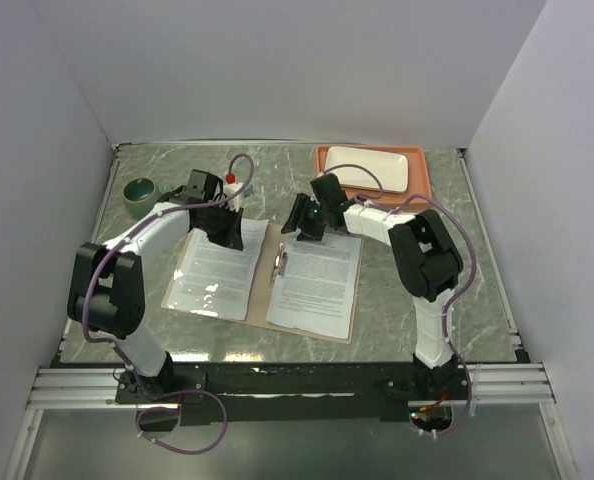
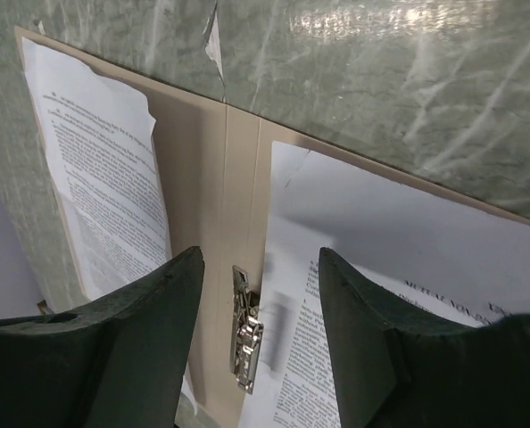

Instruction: Put the files into the folder

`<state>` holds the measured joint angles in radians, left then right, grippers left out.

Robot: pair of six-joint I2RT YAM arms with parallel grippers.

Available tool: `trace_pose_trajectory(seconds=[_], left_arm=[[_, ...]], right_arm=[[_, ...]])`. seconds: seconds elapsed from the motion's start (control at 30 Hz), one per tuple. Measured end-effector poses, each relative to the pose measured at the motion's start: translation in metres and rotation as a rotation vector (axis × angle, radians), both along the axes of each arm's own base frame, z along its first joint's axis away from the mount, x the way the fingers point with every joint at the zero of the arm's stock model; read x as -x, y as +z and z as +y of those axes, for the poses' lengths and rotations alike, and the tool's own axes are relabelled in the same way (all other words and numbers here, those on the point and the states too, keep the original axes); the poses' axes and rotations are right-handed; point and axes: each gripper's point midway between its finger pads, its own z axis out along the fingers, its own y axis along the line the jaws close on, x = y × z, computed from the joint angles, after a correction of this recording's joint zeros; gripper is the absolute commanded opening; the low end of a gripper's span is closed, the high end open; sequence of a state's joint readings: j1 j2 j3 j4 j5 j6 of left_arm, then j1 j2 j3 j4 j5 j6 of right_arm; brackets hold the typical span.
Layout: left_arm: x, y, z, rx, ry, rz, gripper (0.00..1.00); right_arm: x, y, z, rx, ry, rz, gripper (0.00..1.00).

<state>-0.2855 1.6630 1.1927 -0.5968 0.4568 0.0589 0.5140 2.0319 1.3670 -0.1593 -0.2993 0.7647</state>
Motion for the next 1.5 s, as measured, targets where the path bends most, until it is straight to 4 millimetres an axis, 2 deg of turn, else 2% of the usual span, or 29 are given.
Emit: trace_pose_trajectory(seconds=[0.1,0.2,0.3,0.47,0.5,0.7,0.9,1.3,1.5], left_arm=[[0.001,-0.006,0.005,-0.009,0.001,0.002,0.01],[0.006,-0.02,0.015,-0.045,0.013,0.02,0.01],[0.001,-0.036,0.033,-0.096,0.059,0.026,0.01],[-0.01,-0.073,0.069,-0.222,0.159,0.037,0.01],[-0.012,-0.075,0.071,-0.226,0.168,0.032,0.01],[-0.027,-0.075,0.078,-0.261,0.196,-0.037,0.01],[-0.032,-0.075,0.079,-0.265,0.203,-0.055,0.01],[-0.031,-0.076,0.077,-0.248,0.2,-0.065,0.01],[-0.031,-0.076,0.077,-0.246,0.2,-0.067,0.01]], right_arm=[[-0.001,-0.003,0.007,-0.026,0.023,0.004,0.61],[-0.003,-0.001,0.013,-0.055,0.043,-0.002,0.61],[-0.003,0.004,0.018,-0.079,0.058,-0.011,0.6],[-0.003,0.007,0.026,-0.108,0.08,-0.019,0.59],[-0.003,0.006,0.027,-0.111,0.084,-0.019,0.59],[0.0,-0.002,0.031,-0.121,0.097,-0.001,0.58],[0.002,-0.012,0.033,-0.125,0.098,0.024,0.58],[0.003,0.001,0.053,-0.191,0.114,-0.002,0.57],[0.003,0.004,0.056,-0.211,0.112,-0.003,0.57]])
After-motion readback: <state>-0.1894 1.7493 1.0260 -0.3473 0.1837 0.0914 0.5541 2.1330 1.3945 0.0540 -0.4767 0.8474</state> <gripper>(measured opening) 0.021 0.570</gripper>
